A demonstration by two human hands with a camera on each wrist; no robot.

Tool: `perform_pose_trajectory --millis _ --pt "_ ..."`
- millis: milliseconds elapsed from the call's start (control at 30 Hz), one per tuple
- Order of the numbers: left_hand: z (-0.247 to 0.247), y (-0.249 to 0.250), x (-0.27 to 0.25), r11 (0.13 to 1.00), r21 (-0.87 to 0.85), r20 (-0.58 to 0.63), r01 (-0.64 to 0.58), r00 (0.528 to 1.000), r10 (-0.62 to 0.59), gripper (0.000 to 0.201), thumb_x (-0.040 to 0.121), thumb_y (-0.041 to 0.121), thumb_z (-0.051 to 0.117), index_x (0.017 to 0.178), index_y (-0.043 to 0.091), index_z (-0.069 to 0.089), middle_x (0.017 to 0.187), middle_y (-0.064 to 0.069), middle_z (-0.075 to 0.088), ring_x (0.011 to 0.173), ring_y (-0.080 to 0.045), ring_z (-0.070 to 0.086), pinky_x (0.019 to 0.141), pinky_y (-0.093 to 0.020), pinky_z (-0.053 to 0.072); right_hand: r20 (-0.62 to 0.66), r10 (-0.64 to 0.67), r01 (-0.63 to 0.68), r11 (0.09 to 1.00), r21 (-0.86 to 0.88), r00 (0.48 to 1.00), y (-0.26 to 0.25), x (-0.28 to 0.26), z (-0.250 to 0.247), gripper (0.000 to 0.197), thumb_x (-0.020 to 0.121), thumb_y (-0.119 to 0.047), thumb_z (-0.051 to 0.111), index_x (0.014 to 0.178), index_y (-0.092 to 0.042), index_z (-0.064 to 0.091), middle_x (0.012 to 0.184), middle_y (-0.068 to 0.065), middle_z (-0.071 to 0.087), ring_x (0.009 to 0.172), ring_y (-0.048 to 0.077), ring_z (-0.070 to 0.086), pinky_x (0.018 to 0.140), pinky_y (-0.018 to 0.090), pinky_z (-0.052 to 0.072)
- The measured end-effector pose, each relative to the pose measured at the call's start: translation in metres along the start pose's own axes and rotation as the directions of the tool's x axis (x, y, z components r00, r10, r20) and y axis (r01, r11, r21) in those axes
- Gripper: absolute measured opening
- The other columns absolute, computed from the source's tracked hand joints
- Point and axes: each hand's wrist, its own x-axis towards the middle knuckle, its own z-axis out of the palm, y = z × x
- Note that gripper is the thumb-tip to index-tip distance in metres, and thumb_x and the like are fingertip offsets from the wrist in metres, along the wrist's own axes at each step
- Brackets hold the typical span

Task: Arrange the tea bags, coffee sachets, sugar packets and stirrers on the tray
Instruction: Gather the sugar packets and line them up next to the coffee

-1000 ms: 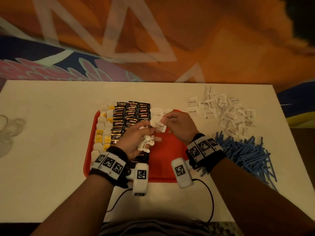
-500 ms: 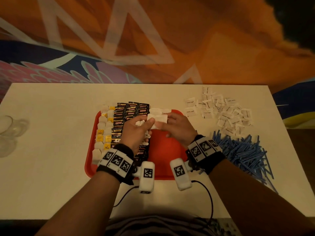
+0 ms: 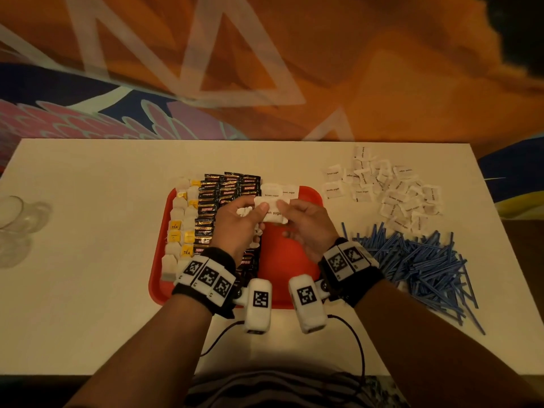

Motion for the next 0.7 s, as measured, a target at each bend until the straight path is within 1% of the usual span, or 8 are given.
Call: perform_pose_trajectory --millis 100,200,267,367,433,533,600,700 --pt "0.0 -0.002 0.002 0.999 -0.023 -0.021 0.033 0.999 -0.033 0.003 0.094 0.02 0.069 0.094 0.018 0.07 0.072 -0.002 0.067 0.054 -0.008 0.058 0.043 -0.024 0.044 0.026 -0.056 0.06 0.981 -0.184 0.998 0.006 0.002 -0.006 0.014 0.084 -0.014 0.075 0.097 -0.01 0.073 0.087 0.006 0.076 0.071 0.012 0.069 0.055 0.021 0.048" --pt "0.0 -0.007 0.006 0.997 -0.035 -0.082 0.069 0.994 -0.071 0.013 0.094 0.03 0.068 0.092 0.018 0.072 0.074 -0.004 0.068 0.055 -0.011 0.059 0.043 -0.025 0.043 0.014 -0.089 0.09 0.964 -0.251 0.996 0.008 0.006 -0.009 0.012 0.083 -0.014 0.076 0.094 -0.011 0.074 0.083 0.004 0.075 0.067 0.009 0.069 0.054 0.018 0.048" --pt "0.0 -0.01 0.01 0.998 0.006 -0.123 0.068 0.99 -0.067 0.02 0.095 0.033 0.066 0.092 0.015 0.072 0.071 -0.005 0.067 0.055 -0.013 0.058 0.042 -0.025 0.044 0.005 -0.094 0.091 0.953 -0.289 0.996 0.012 0.011 -0.01 0.014 0.082 -0.016 0.076 0.095 -0.011 0.074 0.081 0.005 0.074 0.065 0.008 0.067 0.053 0.016 0.048" --pt "-0.003 -0.014 0.016 0.995 0.003 -0.171 0.103 0.98 -0.101 0.026 0.097 0.034 0.064 0.091 0.009 0.07 0.063 -0.003 0.061 0.05 -0.011 0.053 0.041 -0.024 0.042 -0.065 -0.093 0.061 0.923 -0.379 0.994 0.017 0.028 -0.019 0.016 0.083 -0.02 0.076 0.096 -0.01 0.075 0.076 0.004 0.073 0.059 0.004 0.063 0.054 0.016 0.048" --pt "-0.01 -0.016 0.021 0.99 -0.003 -0.178 0.144 0.974 -0.142 0.024 0.097 0.034 0.064 0.091 0.012 0.07 0.061 0.0 0.059 0.049 -0.011 0.052 0.042 -0.024 0.042 -0.113 -0.1 0.034 0.875 -0.483 0.989 0.02 0.046 -0.03 0.016 0.085 -0.026 0.074 0.094 -0.013 0.074 0.074 -0.001 0.073 0.055 0.0 0.062 0.055 0.015 0.05" --pt "-0.02 -0.02 0.027 0.984 0.006 -0.183 0.177 0.968 -0.173 0.018 0.096 0.033 0.065 0.091 0.017 0.07 0.059 0.002 0.059 0.049 -0.011 0.052 0.041 -0.023 0.04 -0.177 -0.074 -0.038 0.829 -0.558 0.981 0.026 0.078 -0.046 0.024 0.085 -0.029 0.074 0.103 -0.014 0.072 0.081 0.001 0.075 0.064 0.006 0.065 0.07 0.023 0.057" --pt "-0.025 -0.022 0.029 0.981 0.008 -0.192 0.195 0.963 -0.19 0.016 0.096 0.033 0.066 0.092 0.018 0.07 0.059 0.002 0.06 0.05 -0.011 0.053 0.04 -0.023 0.04 -0.217 -0.042 -0.094 0.811 -0.578 0.975 0.031 0.099 -0.052 0.03 0.084 -0.028 0.075 0.11 -0.013 0.072 0.09 0.004 0.075 0.075 0.012 0.069 0.074 0.025 0.057" --pt "-0.033 -0.026 0.032 0.975 0.016 -0.205 0.221 0.955 -0.213 0.014 0.095 0.032 0.066 0.095 0.019 0.07 0.058 0.003 0.06 0.051 -0.012 0.054 0.042 -0.024 0.041 -0.265 -0.01 -0.161 0.773 -0.614 0.964 0.036 0.126 -0.054 0.034 0.082 -0.032 0.076 0.112 -0.016 0.072 0.1 0.002 0.074 0.091 0.019 0.069 0.077 0.025 0.053"
